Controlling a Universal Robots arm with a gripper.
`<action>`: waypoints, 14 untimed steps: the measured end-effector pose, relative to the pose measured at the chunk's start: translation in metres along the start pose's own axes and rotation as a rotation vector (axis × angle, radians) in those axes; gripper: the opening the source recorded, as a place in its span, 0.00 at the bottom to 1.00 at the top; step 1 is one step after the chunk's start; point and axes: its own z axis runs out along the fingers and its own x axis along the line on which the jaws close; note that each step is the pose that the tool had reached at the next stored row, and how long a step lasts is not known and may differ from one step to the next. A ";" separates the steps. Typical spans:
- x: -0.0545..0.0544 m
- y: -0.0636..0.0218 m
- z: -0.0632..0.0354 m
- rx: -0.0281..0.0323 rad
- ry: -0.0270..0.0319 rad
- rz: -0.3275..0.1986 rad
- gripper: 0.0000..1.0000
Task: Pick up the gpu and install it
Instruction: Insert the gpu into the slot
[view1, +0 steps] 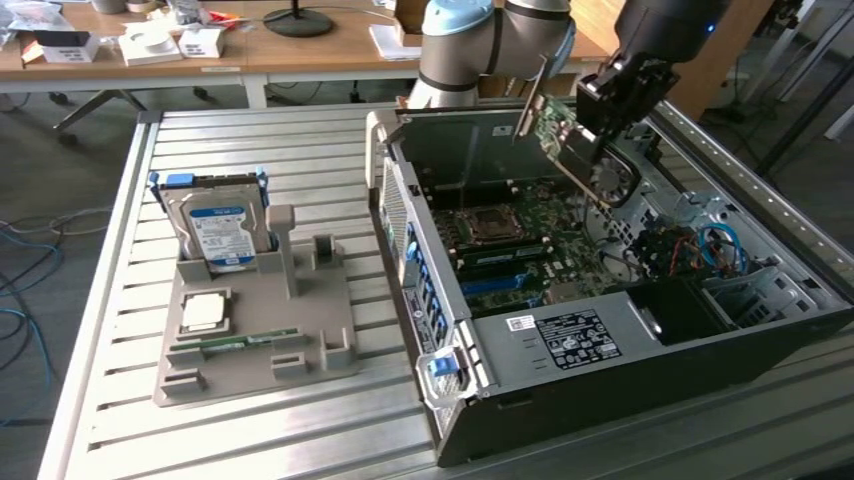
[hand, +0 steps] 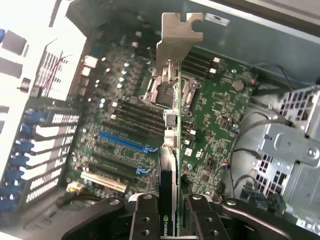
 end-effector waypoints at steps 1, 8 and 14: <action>0.000 0.0000 0.0001 0.0006 0.0010 -0.018 0.26; 0.000 -0.0001 0.0010 0.0053 0.0089 -0.144 0.26; 0.000 -0.0001 0.0018 0.0093 0.0158 -0.253 0.26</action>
